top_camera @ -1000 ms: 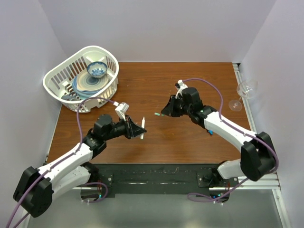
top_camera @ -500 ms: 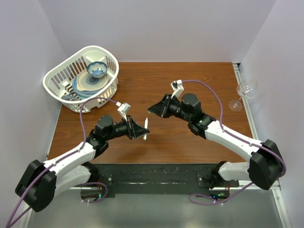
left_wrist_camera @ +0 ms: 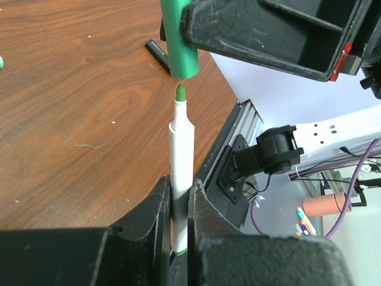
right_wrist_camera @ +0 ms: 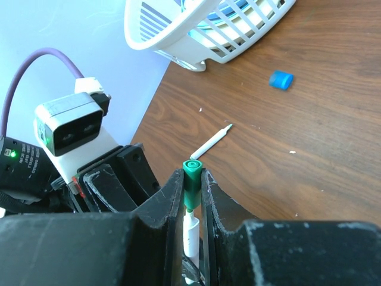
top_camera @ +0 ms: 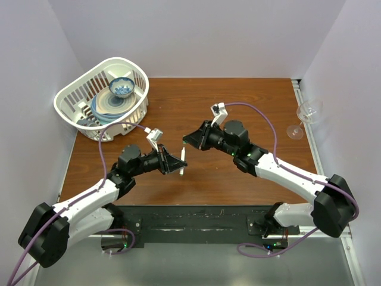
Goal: Insert the pens into the pen caps
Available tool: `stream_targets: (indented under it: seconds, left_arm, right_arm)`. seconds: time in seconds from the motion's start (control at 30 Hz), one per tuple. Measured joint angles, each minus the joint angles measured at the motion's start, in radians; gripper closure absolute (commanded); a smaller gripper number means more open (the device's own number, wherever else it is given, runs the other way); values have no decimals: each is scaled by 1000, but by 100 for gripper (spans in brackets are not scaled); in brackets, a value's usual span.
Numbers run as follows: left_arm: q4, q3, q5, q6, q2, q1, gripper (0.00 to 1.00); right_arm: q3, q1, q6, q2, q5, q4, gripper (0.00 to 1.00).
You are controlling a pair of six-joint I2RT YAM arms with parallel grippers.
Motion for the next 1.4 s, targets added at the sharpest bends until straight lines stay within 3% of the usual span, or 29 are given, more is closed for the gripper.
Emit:
stream_targets:
  seconds: [0.9,1.13,1.4]
  left_arm:
    - [-39,0,-1,8,4,-8,100]
    - [-95,1,15,29,25,-13,100]
    - [-119,51,-19,82,-2,-11,100]
  right_arm:
    - [-65,154,-61,-48,216,-37,100]
    - [-126,222,-3,-48,349,2,87]
    - [-114,262,21,-102,356,-76,54]
